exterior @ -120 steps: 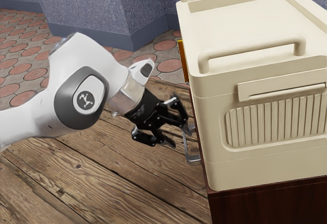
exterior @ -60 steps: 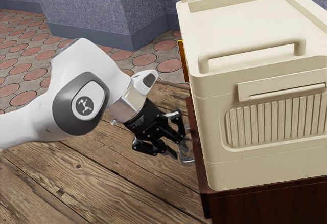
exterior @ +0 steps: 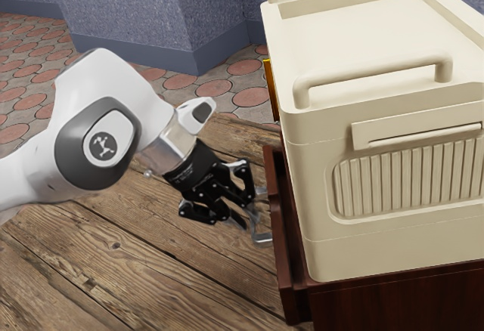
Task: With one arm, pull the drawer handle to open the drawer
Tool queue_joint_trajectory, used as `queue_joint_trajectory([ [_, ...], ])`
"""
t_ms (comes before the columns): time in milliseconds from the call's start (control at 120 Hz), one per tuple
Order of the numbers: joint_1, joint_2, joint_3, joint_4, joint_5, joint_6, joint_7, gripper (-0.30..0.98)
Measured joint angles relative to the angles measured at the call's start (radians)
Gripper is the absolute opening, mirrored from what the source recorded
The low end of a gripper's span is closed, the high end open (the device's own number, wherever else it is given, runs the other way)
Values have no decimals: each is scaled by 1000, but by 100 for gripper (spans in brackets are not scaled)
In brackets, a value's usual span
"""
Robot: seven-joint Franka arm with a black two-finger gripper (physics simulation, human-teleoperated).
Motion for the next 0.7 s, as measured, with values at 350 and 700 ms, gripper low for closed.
queue_joint_trajectory([
  [350, 1, -20, 22, -28, 3, -7, 17, 5],
  [700, 0, -78, 60, -81, 4, -20, 31, 3],
])
